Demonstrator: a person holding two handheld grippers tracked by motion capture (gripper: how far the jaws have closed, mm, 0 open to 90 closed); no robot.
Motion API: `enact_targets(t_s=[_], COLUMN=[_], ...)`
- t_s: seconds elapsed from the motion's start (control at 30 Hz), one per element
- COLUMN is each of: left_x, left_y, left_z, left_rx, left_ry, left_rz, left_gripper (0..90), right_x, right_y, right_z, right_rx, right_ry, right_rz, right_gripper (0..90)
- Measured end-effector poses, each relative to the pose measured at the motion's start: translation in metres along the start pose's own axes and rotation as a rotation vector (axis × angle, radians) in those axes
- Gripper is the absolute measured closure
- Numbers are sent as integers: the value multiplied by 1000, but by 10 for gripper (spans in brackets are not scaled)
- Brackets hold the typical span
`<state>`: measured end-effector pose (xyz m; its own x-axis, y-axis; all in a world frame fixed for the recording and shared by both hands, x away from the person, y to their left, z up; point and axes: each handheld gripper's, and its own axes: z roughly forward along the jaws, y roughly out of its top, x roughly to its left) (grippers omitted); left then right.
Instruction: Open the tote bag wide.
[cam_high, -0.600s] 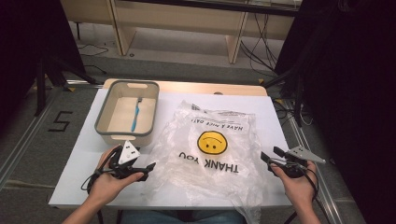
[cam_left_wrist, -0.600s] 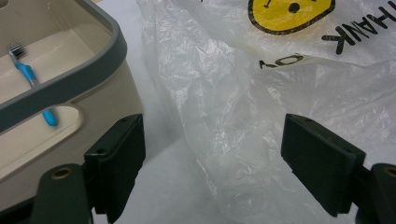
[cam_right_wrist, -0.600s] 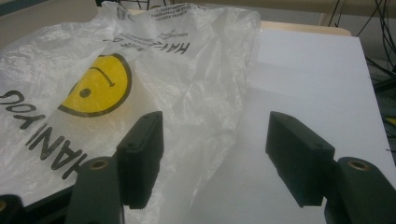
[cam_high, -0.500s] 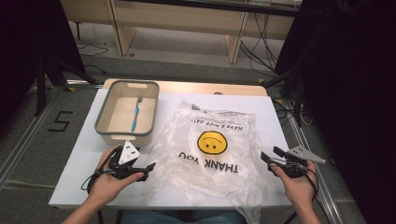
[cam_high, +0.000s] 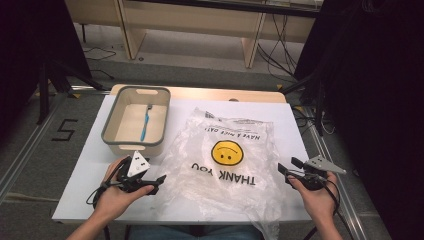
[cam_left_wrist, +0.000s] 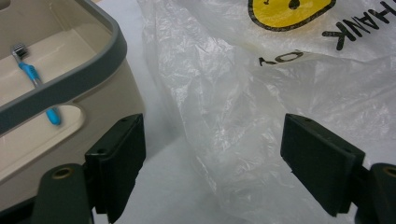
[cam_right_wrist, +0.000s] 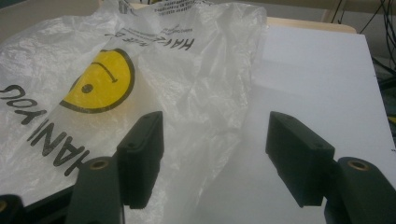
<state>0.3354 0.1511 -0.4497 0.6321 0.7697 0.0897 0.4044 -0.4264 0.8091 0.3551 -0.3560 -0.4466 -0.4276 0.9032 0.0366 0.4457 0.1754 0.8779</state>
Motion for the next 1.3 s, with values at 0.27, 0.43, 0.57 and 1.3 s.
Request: enact_targets(t_s=[0.27, 0.43, 0.57, 1.3], left_x=[-2, -3, -4, -34], left_y=[1, 1, 1, -7], left_z=[1, 2, 2, 25], left_rx=[11, 12, 15, 312], left_ry=[-7, -8, -10, -218], left_rz=[-11, -6, -2, -23], left_gripper=[231, 232, 232, 162], right_x=[6, 5, 6, 8], right_y=[3, 2, 2, -12], right_z=[2, 3, 4, 24], right_rx=[14, 24, 30, 295], right_ry=[6, 8, 11, 36], right_rz=[-30, -29, -28, 8], right_gripper=[381, 381, 380, 436])
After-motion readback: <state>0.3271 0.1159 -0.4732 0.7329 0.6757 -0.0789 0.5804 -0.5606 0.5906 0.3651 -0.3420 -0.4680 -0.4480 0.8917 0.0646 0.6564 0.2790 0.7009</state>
